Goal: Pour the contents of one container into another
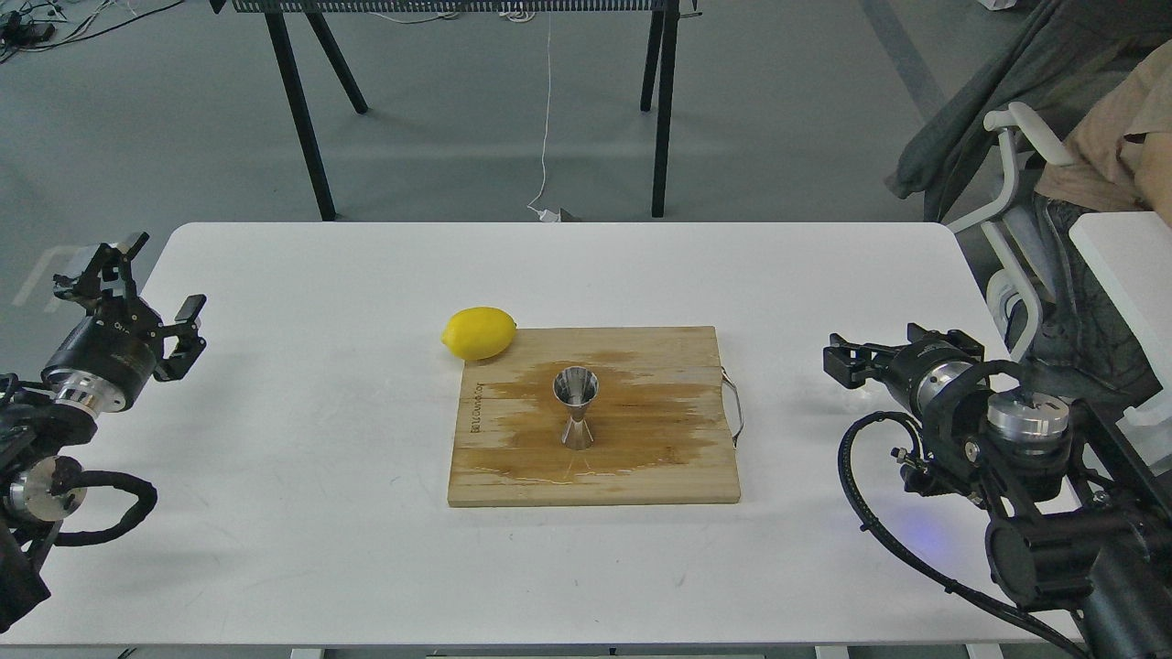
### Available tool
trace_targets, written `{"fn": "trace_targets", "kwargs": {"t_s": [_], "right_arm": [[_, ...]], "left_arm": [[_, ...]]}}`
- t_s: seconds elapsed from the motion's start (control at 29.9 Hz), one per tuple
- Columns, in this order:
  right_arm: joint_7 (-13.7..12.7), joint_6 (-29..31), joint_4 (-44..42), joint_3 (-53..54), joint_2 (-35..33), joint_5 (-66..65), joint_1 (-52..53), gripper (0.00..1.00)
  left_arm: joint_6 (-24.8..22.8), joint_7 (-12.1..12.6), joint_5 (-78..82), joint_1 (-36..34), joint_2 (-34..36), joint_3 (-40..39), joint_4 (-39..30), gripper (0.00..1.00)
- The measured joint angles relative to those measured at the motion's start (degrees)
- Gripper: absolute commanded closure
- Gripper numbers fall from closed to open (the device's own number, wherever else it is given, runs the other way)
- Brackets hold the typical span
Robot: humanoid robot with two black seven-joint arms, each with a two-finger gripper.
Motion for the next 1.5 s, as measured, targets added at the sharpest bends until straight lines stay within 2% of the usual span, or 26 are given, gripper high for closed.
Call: {"fn": "trace_targets", "kwargs": {"t_s": [0.27,0.33,0.6,0.77,0.87,1.0,1.5], "right_arm": [[0.2,0.0,6.1,-2.0,-3.6,-6.3,2.1,0.01],[-0.1,2.4,6.4,-2.7,-4.1,-9.3,2.3,0.01],[-1.4,28.4,5.3,-3.7,-6.7,-12.1,2.0,0.01],[-1.5,46.6,0.5,-4.3,-7.2,-12.2,0.2,0.01],[-1.5,54.2,-3.2,-4.4,-7.2,-12.2,-1.0,0.01],[-1.5,55.9,-6.1,-4.5,-7.1,-12.2,-1.9,0.01],[-0.9,56.0,-8.4,-4.3,-6.4,-12.1,-1.7,0.01]], "left_arm": [[0.0,0.0,-0.1,-0.5,0.2,0.0,0.6,0.01],[0.0,0.0,-0.1,-0.6,0.3,0.0,0.7,0.01],[0.0,0.0,-0.3,-2.3,0.6,-0.1,0.7,0.01],[0.0,0.0,-0.4,-3.8,0.7,0.0,0.7,0.01],[0.0,0.0,-0.5,-4.1,0.7,0.0,0.7,0.01],[0.0,0.0,-0.5,-4.0,0.5,0.0,0.9,0.01],[0.0,0.0,-0.6,-3.5,-0.4,0.0,1.1,0.01]]}}
